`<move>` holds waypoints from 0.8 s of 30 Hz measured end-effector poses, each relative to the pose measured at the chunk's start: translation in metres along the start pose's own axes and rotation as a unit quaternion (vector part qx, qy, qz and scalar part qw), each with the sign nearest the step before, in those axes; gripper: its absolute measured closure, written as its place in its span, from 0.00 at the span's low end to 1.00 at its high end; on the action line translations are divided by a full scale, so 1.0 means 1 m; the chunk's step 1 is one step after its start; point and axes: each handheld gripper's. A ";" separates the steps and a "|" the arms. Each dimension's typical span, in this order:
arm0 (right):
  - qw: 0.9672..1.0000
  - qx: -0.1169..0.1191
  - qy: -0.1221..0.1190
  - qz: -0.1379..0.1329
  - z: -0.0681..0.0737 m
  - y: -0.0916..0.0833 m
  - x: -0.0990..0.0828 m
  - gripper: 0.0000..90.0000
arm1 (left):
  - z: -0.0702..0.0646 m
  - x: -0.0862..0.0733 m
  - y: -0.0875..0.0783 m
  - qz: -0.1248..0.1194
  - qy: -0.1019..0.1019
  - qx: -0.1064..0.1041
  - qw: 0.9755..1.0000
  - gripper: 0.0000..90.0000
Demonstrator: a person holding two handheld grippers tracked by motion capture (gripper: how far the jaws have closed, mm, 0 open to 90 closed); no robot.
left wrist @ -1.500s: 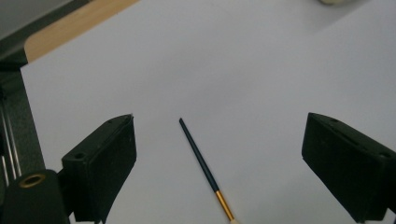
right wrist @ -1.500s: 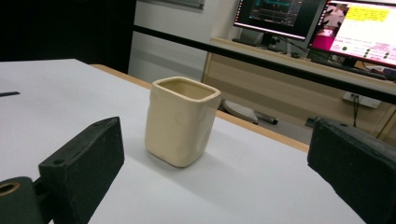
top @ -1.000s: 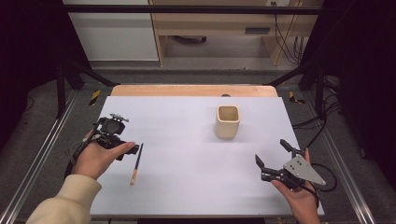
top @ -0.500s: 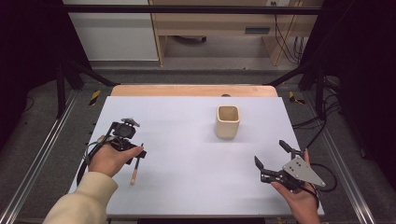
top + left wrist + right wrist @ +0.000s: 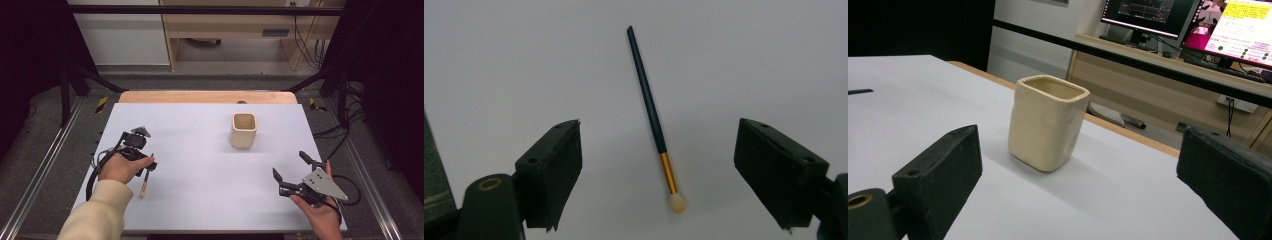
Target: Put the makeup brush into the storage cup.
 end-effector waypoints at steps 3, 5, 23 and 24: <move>1.000 0.001 -0.002 0.000 0.001 0.000 0.000 0.05 | 0.000 -0.001 0.004 0.006 -0.001 -0.004 1.000 0.24; 1.000 0.001 -0.002 0.001 0.001 0.000 0.000 0.05 | 0.001 -0.002 0.007 0.012 -0.006 -0.003 1.000 0.24; 1.000 0.000 0.000 0.002 -0.001 0.000 0.000 0.05 | -0.004 -0.011 0.031 0.067 -0.022 -0.015 0.997 0.29; 1.000 0.000 0.000 0.002 -0.001 0.000 0.000 0.05 | -0.002 -0.012 0.030 0.069 -0.024 -0.016 0.997 0.29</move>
Point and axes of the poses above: each handheld gripper's, and its own axes: y roughly forward along the jaws, x roughly out of its top, z roughly to its left, and after that the axes turned 10 degrees about -z, right-handed
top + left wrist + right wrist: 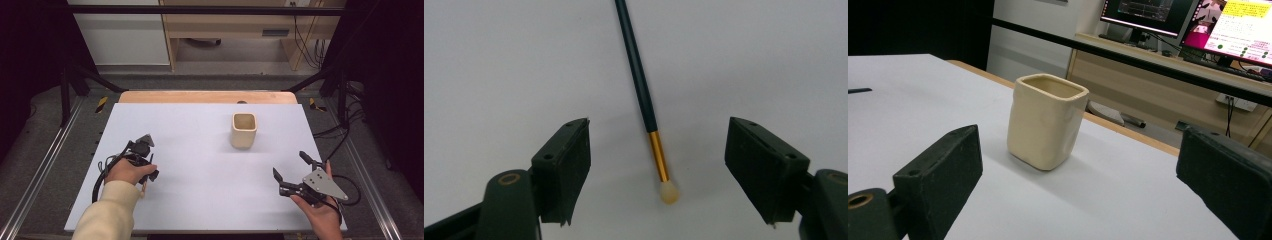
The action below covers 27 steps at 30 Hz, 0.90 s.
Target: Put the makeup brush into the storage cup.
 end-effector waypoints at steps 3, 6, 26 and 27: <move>1.000 0.001 0.000 0.001 0.000 0.000 0.000 0.05 | 0.002 -0.001 0.001 -0.002 -0.004 0.003 1.000 0.29; 1.000 0.000 0.000 0.001 0.000 0.000 0.000 0.05 | 0.003 -0.003 0.002 0.000 -0.006 0.003 1.000 0.29; 1.000 0.004 0.000 0.002 0.001 0.001 0.000 0.06 | 0.003 -0.010 0.017 0.025 -0.028 0.001 0.999 0.68; 1.000 0.004 0.000 0.003 0.001 0.001 0.000 0.06 | 0.005 -0.010 0.017 0.022 -0.028 0.005 0.999 0.68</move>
Point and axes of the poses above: each handheld gripper's, and its own axes: y roughly forward along the jaws, x roughly out of its top, z roughly to its left, and after that the axes turned 10 degrees about -z, right-handed
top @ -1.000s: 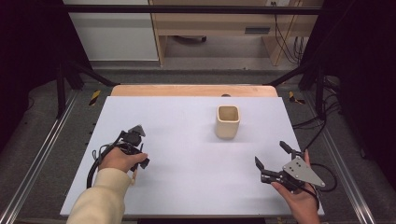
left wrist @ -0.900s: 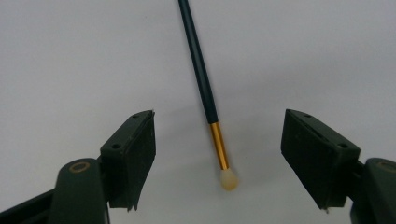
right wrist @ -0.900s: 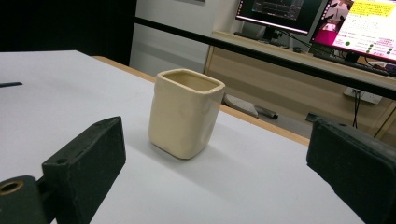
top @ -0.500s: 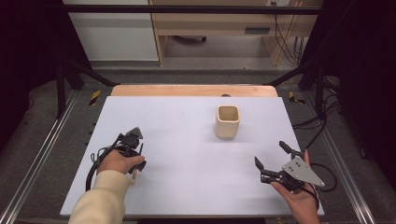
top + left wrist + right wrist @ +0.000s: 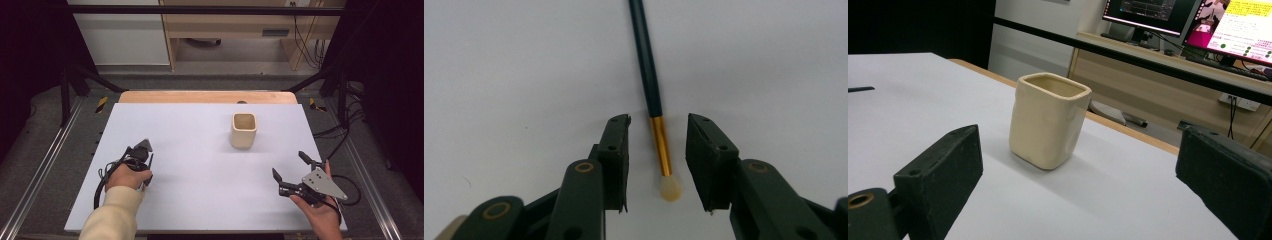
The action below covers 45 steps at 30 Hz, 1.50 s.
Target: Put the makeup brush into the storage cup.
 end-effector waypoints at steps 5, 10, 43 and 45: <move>1.000 0.001 0.000 0.000 0.000 0.000 0.000 0.06 | 0.001 -0.001 0.004 -0.006 -0.010 -0.001 1.000 0.73; 1.000 0.003 0.000 0.002 0.000 0.000 0.000 0.06 | -0.001 -0.001 0.007 -0.003 -0.016 -0.005 1.000 0.75; 1.000 0.005 0.001 0.002 0.001 0.001 0.000 0.06 | -0.004 -0.003 0.015 0.002 -0.011 -0.001 1.000 0.86; 1.000 0.006 0.000 0.002 0.001 0.001 0.000 0.06 | -0.006 -0.003 0.016 0.000 -0.013 -0.002 1.000 0.87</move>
Point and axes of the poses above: each handheld gripper's, and its own axes: y roughly forward along the jaws, x roughly out of its top, z roughly to its left, and after that the axes turned 10 degrees about -z, right-handed
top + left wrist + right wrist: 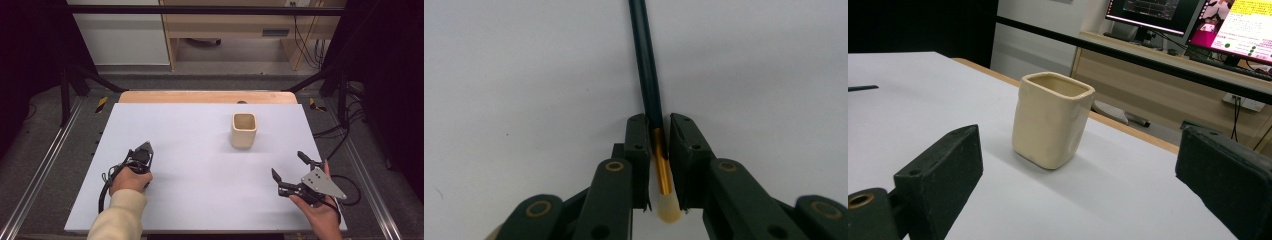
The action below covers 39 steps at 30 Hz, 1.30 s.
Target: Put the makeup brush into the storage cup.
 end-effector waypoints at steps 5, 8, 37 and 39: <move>1.000 0.000 0.000 0.000 0.000 0.000 0.000 0.06 | -0.001 0.000 0.000 0.004 0.006 -0.002 1.000 0.92; 1.000 0.000 0.000 0.000 0.000 0.000 0.000 0.06 | -0.003 0.000 0.000 0.007 0.009 -0.002 1.000 0.92; 1.000 0.000 -0.004 -0.001 0.001 0.000 0.000 0.06 | -0.008 0.026 -0.045 -0.039 0.106 -0.005 0.994 0.93; 1.000 0.001 -0.009 -0.001 0.001 0.001 0.000 0.06 | -0.012 0.031 -0.054 -0.042 0.119 -0.003 0.992 0.93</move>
Point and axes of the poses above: each handheld gripper's, and its own axes: y roughly forward along the jaws, x roughly out of its top, z roughly to its left, and after that the axes turned 10 degrees about -z, right-handed
